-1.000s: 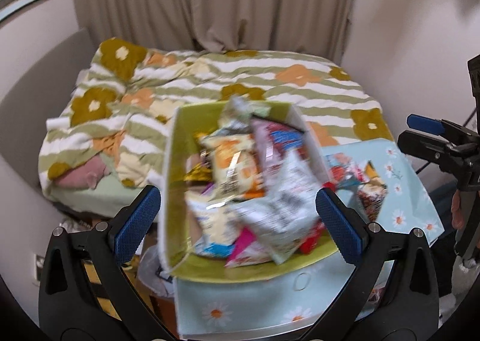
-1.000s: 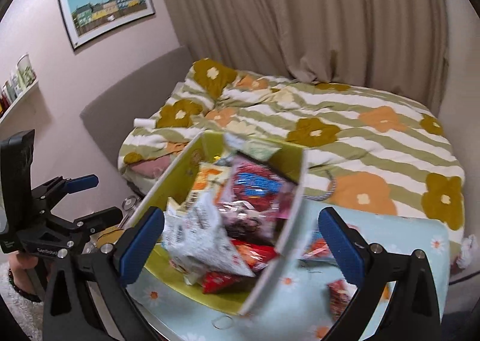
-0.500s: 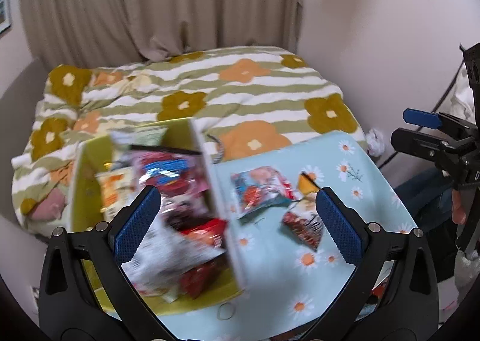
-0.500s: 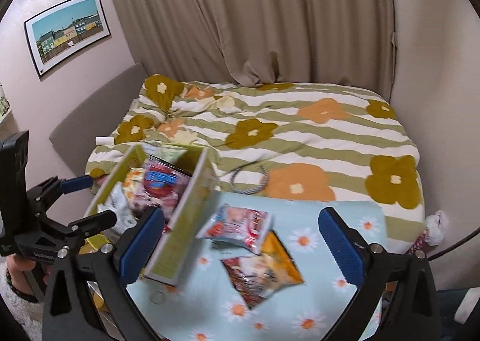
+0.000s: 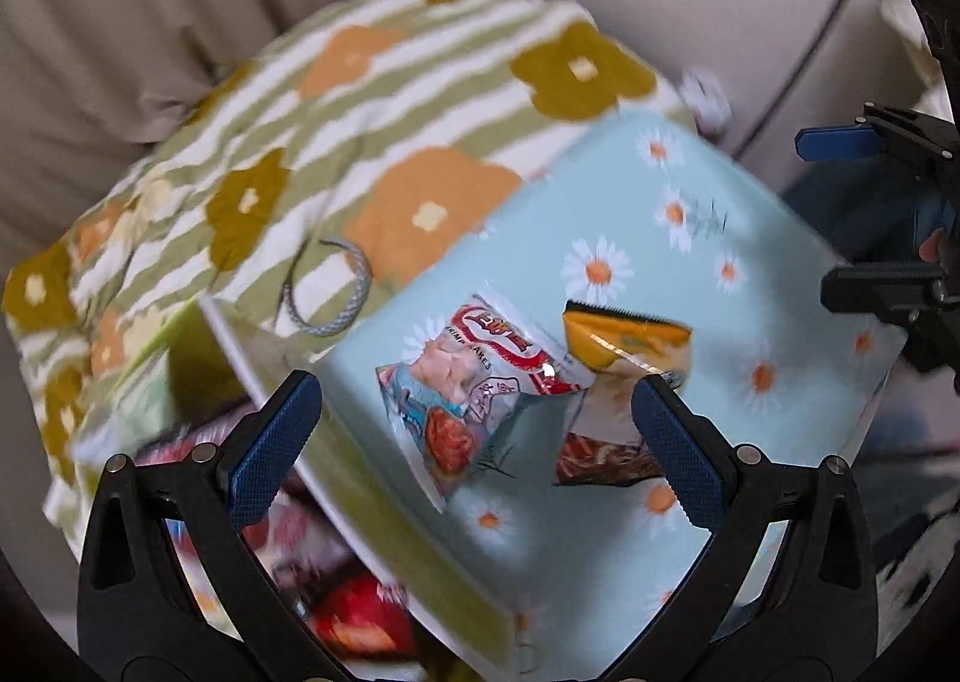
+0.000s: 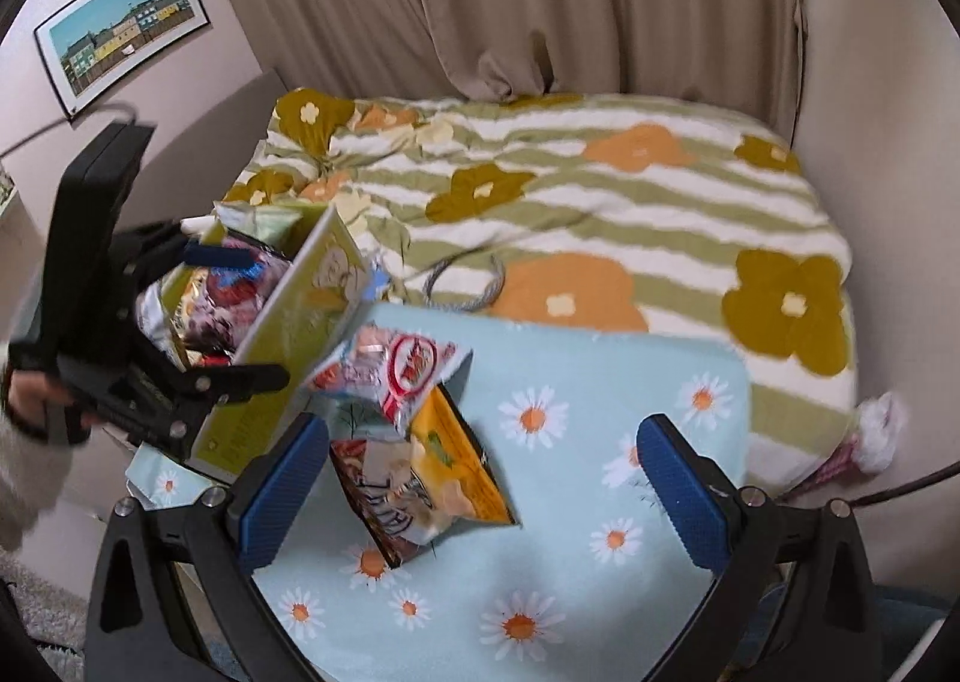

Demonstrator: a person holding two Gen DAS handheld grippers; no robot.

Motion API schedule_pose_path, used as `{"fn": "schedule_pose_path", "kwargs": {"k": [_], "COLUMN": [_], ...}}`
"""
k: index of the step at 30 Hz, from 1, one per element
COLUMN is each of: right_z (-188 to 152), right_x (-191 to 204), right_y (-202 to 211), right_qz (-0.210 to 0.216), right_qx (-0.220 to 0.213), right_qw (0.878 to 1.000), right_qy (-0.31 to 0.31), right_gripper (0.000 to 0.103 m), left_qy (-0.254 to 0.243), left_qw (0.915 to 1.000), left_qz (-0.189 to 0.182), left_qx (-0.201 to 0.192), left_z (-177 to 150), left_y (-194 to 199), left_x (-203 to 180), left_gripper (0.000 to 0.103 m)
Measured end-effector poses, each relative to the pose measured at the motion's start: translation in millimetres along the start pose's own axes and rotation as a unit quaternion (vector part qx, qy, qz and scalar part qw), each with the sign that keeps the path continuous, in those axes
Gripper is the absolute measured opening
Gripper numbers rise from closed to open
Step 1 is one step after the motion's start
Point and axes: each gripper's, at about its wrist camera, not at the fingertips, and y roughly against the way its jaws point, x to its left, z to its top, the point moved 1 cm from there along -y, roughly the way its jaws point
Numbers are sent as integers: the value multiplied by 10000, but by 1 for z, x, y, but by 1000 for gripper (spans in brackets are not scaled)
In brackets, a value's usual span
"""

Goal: Organize snacks
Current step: 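Move both tools back to the last two bags on the table, then grasp the Oishi shrimp flakes bag with the left tool while the right tool grasps the yellow bag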

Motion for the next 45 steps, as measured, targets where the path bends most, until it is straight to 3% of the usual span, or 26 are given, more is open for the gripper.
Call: {"fn": "schedule_pose_path", "kwargs": {"k": [4, 7, 10, 14, 23, 27, 33, 34, 35, 40, 45], "right_z": [-22, -40, -57, -79, -95, -96, -91, -90, -88, -77, -72], "right_x": [-13, -18, -16, -9, 3, 2, 4, 4, 5, 9, 5], "right_y": [-31, -51, -67, -88, -110, -117, -124, -124, -125, -139, -145], "right_qz": [141, 309, 488, 616, 453, 422, 434, 420, 420, 459, 480], "right_qx": [229, 311, 305, 338, 224, 174, 145, 138, 128, 68, 31], "right_qw": [9977, 9900, 9771, 9578, 9407, 9382, 9406, 9418, 9426, 9467, 9529], "right_qy": [-615, -1342, -2047, -2788, -3355, -3430, -3364, -3333, -3309, -3189, -2996], "right_gripper": [103, 103, 103, 103, 103, 103, 103, 103, 103, 100, 90], "left_qy": [-604, -977, -1261, -1700, -1812, -1854, -1903, -1847, -1784, -1430, -1121], "left_qw": [9962, 9877, 9777, 9649, 9427, 9365, 9357, 9366, 9367, 9505, 9586], "left_qz": [-121, -317, -423, -288, -363, -343, -293, -362, -435, -444, -390], "left_qx": [623, 1182, 1625, 1983, 2778, 2956, 2955, 2956, 2982, 2722, 2588], "left_z": [10, 9, 5, 6, 12, 12, 8, 7, 6, 5, 1], "left_y": [-38, -64, -83, -102, -141, -151, -149, -147, -147, -138, -133], "left_x": [0, -3, -5, -11, -9, -10, -14, -15, -15, -12, -6], "left_gripper": [103, 103, 103, 97, 97, 87, 82, 68, 62, 60, 58]}}
